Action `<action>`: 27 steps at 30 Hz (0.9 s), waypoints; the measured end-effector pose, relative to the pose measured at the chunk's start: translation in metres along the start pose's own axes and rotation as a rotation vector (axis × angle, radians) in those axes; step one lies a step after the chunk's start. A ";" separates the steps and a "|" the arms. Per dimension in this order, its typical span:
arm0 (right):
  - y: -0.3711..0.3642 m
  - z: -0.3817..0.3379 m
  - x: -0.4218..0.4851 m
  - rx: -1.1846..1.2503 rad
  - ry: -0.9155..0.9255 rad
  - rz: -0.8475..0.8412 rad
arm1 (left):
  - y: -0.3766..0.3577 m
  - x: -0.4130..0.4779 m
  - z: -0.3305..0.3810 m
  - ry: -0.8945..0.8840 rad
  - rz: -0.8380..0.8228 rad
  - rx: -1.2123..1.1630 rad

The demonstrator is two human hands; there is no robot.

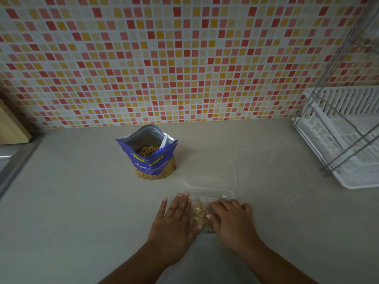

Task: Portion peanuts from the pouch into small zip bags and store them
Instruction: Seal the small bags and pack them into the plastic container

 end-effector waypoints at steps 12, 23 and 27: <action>0.030 0.023 0.126 0.165 -0.102 -0.213 | 0.002 0.003 -0.054 -0.051 0.041 -0.424; -0.023 0.012 0.162 -0.035 -0.036 -0.384 | 0.002 0.022 -0.048 0.024 0.096 -0.329; -0.001 0.002 0.169 0.240 -0.045 -0.248 | 0.004 0.020 -0.046 0.025 0.099 -0.326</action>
Point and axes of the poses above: each hand's wrist, its own x-axis towards the middle knuckle, its own y-axis out of the back of the hand, z = x × y, the point moved 10 cm from there along x, towards the middle knuckle, and after that the axes turned 1 degree about y, right-handed, at the moved point
